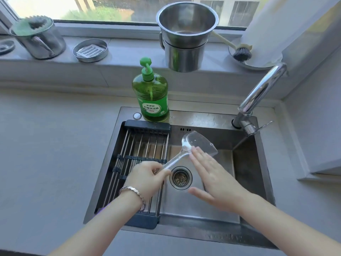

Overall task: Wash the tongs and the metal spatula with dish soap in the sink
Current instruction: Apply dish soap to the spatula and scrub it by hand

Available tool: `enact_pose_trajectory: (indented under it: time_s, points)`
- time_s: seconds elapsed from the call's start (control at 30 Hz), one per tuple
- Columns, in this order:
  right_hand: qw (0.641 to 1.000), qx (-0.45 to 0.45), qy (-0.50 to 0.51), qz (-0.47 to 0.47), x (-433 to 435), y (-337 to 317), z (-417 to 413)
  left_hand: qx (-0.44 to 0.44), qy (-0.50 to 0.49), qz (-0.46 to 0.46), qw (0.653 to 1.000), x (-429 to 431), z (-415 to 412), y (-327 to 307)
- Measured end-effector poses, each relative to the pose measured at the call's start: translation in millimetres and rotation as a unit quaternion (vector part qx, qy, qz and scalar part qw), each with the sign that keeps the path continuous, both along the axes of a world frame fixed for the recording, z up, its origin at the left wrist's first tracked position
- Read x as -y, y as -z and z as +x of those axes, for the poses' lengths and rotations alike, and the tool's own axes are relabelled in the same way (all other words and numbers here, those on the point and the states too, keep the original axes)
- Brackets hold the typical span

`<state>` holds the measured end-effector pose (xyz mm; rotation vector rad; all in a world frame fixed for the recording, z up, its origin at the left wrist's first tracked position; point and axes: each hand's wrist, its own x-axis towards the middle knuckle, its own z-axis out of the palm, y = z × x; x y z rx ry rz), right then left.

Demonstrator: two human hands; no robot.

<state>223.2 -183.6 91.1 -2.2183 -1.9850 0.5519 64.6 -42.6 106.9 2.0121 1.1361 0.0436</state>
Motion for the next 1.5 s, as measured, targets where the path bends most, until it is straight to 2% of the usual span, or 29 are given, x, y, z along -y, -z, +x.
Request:
enact_pose_trajectory:
  time_s: [0.03, 0.13, 0.23, 0.37, 0.4, 0.47, 0.53, 0.57, 0.7, 0.83, 0.9, 1.17, 1.33, 1.5]
  points:
    - [0.999, -0.017, 0.033, -0.003, -0.8, 0.4, 6.1, -0.008, -0.010, -0.003, 1.000, -5.4, -0.3, 1.8]
    - [0.983, -0.056, 0.127, -0.121, -8.4, -9.8, 23.6, -0.031, -0.025, -0.013, 0.999, -24.9, -2.0, 4.3]
    - [0.977, -0.121, 0.170, -0.054, -38.0, -31.3, 36.8, -0.073, 0.001, -0.006, 0.997, -46.4, -3.2, 3.2]
    - [0.954, -0.199, 0.223, 0.029, -120.1, -65.7, 53.7, -0.141, 0.044, 0.048, 0.988, -68.6, 0.4, -2.9]
    - [0.937, -0.238, 0.249, 0.051, -145.3, -71.1, 58.2, -0.150, 0.050, 0.054, 0.986, -72.5, 1.9, -3.5]
    - [0.871, -0.370, 0.318, 0.056, -194.5, -81.1, 65.5, -0.157, 0.055, 0.057, 0.984, -78.5, 5.2, -3.5]
    - [0.797, -0.480, 0.367, 0.009, -236.2, -94.3, 66.5, -0.157, 0.056, 0.060, 0.984, -84.0, 8.1, -2.0]
    - [0.776, -0.509, 0.372, -0.023, -252.7, -100.9, 64.0, -0.155, 0.056, 0.061, 0.984, -86.6, 9.2, -1.0]
    - [0.728, -0.560, 0.380, -0.107, -300.1, -107.9, 56.3, -0.132, 0.044, 0.043, 0.989, -95.6, 11.7, 3.3]
    - [0.634, -0.623, 0.443, -0.114, -319.4, -105.7, 60.3, -0.103, 0.025, 0.035, 0.994, -102.2, 12.5, 7.5]
    - [0.602, -0.649, 0.446, -0.129, -321.3, -104.5, 65.2, -0.090, 0.018, 0.030, 0.995, -104.8, 12.8, 8.5]
    - [0.598, -0.652, 0.439, -0.157, -325.3, -105.0, 62.9, -0.081, 0.023, 0.009, 0.996, -103.9, 20.5, 19.6]
    - [0.622, -0.617, 0.459, -0.144, -331.2, -95.2, 56.5, -0.083, 0.033, 0.004, 0.996, -102.5, 21.7, 25.0]
    - [0.619, -0.614, 0.465, -0.153, -330.1, -92.3, 58.0, -0.086, 0.029, -0.002, 0.996, -105.2, 18.1, 28.3]
